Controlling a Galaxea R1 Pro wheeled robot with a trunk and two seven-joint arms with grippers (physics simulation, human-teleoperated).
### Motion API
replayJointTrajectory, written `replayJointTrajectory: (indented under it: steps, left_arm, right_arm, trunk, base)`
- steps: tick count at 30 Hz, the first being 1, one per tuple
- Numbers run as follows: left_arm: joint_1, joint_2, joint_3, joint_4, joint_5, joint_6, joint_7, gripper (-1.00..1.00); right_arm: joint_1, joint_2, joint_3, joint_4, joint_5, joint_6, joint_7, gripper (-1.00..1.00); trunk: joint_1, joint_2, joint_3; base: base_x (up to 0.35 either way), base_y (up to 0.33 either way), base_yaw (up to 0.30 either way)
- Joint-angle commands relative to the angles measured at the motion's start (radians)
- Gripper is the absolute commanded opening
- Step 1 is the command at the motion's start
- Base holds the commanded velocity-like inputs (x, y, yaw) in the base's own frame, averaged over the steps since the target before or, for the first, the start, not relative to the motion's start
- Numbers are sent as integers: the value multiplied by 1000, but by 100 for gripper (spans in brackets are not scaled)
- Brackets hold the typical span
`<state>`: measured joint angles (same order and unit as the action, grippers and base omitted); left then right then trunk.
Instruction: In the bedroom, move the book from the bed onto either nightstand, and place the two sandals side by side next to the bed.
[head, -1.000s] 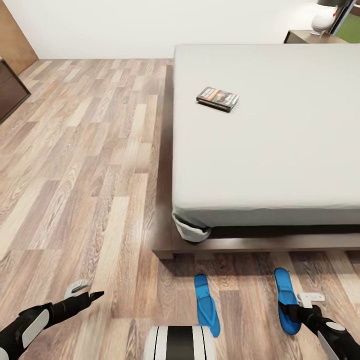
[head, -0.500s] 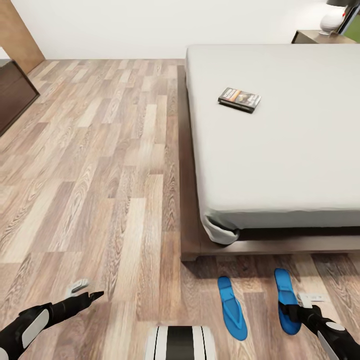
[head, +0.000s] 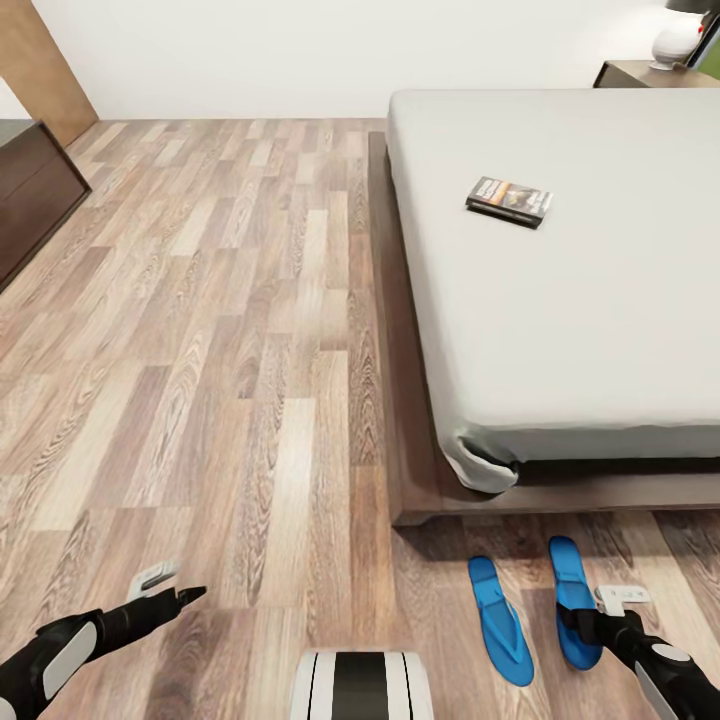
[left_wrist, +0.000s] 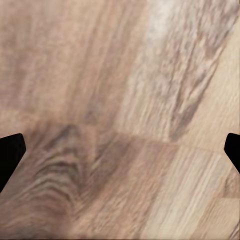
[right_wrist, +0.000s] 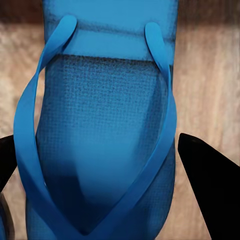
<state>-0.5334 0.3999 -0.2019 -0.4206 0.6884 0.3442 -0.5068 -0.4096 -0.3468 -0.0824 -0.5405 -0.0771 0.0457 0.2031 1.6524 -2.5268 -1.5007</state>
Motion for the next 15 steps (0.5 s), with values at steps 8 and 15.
replayJointTrajectory:
  steps: [8, 15]
  left_arm:
    - [0, 1, -4, 2, 10, 5, 4, 100]
    - [0, 0, -4, 2, 10, 5, 4, 100]
  right_arm:
    - [0, 0, -4, -1, -9, 5, 9, -100]
    - [0, 0, -4, -1, -9, 5, 9, -100]
  trunk:
    - [1, -1, -8]
    - [4, -2, -35]
  base:
    - [0, 9, 0]
    - [0, 0, 0]
